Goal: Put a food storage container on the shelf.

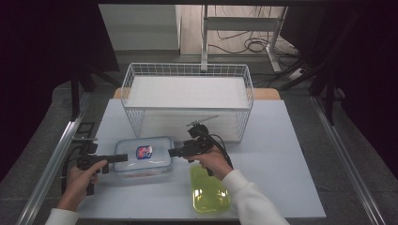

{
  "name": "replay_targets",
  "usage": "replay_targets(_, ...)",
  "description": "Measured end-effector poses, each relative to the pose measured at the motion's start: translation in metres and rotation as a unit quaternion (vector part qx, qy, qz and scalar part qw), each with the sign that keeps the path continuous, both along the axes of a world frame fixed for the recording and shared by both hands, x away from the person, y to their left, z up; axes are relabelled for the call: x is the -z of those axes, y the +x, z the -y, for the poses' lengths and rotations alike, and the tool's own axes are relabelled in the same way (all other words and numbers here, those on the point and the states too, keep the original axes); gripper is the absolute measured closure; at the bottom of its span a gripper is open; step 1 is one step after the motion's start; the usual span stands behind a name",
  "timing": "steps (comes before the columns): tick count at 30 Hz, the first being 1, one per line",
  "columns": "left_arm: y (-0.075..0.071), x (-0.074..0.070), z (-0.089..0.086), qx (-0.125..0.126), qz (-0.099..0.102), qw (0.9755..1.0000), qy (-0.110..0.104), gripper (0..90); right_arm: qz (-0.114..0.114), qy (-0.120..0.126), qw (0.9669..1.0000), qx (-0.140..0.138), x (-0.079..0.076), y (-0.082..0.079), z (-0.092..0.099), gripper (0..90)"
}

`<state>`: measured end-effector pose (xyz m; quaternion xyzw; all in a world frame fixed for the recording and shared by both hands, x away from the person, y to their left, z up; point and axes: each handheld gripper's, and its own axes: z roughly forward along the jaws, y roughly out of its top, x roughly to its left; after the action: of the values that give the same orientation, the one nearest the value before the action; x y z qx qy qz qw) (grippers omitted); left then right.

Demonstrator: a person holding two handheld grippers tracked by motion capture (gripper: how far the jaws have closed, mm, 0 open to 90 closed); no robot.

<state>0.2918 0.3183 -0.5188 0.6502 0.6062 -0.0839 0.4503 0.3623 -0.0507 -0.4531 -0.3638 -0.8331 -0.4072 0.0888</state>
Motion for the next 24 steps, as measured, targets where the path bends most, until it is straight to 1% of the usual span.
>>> replay_targets(4,0.000,0.000,0.000,0.001,0.001,1.0000,0.001,26.9,-0.010,0.000,0.9999,-0.003,0.002,0.002,-0.009,17.2)
replay_targets(6,0.000,0.000,0.000,0.001,0.001,1.0000,0.001,26.8,-0.010,-0.001,0.9999,-0.005,0.003,0.003,-0.012,17.3)
replay_targets(8,0.000,0.000,0.000,0.001,0.002,1.0000,0.001,26.9,-0.014,-0.008,0.9998,-0.007,0.006,0.004,-0.018,17.3)
replay_targets(12,0.000,0.000,0.000,0.001,0.004,1.0000,0.002,26.8,-0.022,-0.005,0.9997,-0.011,0.010,0.006,-0.026,17.5)
replay_targets(15,0.000,0.000,0.000,0.001,0.004,1.0000,0.003,26.9,-0.026,-0.008,0.9996,-0.012,0.013,0.008,-0.030,17.8)
replay_targets(19,-0.001,0.000,0.000,0.002,0.007,1.0000,0.004,26.8,-0.038,-0.007,0.9992,-0.006,0.018,0.013,-0.033,18.2)
replay_targets(20,-0.001,0.000,0.000,0.002,0.007,1.0000,0.004,26.8,-0.038,-0.007,0.9992,-0.006,0.018,0.013,-0.033,18.2)
replay_targets(23,-0.001,0.000,0.001,0.003,0.008,0.9999,0.005,26.8,-0.050,-0.009,0.9987,0.003,0.022,0.018,-0.033,18.3)
replay_targets(24,-0.001,0.000,0.001,0.003,0.008,0.9999,0.005,26.8,-0.050,-0.009,0.9987,0.003,0.022,0.018,-0.033,18.3)
